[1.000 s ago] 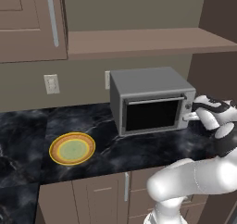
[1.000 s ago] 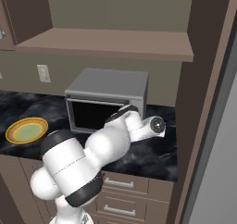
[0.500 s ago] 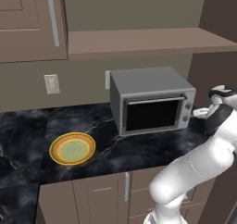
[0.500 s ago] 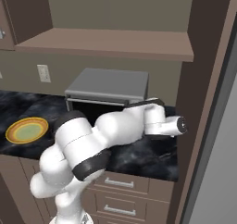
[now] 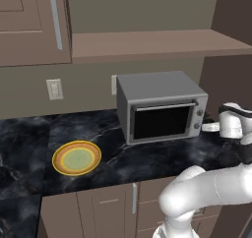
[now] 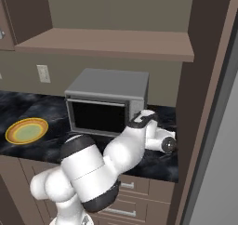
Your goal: Pick up the bagel from the plate, place it on the toaster oven rack, close the door, and set the timer.
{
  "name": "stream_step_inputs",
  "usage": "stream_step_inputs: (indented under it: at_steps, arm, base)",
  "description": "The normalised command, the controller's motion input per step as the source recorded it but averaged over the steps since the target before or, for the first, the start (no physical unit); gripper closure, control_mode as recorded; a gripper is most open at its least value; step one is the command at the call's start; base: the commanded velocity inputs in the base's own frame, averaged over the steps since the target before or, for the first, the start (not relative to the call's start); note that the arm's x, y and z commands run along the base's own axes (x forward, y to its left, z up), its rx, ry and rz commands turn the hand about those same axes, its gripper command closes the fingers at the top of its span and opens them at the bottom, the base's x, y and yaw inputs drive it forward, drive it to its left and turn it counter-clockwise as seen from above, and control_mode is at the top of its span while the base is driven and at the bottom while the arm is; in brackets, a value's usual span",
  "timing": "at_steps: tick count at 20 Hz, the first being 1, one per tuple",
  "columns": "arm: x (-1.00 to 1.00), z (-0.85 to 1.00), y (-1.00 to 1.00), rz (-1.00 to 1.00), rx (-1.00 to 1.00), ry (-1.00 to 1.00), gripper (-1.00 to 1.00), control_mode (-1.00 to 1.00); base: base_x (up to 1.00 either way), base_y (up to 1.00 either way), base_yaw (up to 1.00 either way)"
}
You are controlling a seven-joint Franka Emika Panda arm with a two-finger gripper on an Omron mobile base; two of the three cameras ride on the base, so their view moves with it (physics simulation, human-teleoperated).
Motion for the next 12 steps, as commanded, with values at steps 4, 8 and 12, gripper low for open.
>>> stream_step_inputs:
  at_steps: [4,8,12]
  arm:
    - [-0.14,-0.56,0.81,-0.17,-0.40,-0.29,-1.00,-1.00]
    - [-0.10,-0.03,0.73,-0.12,-0.26,-0.20,-1.00,-1.00]
    - [-0.03,0.21,0.23,-0.10,-0.09,-0.15,-1.00,-1.00]
  base:
    - [0.00,0.00,0.00]
    - [0.00,0.00,0.00]
    - [0.00,0.00,0.00]
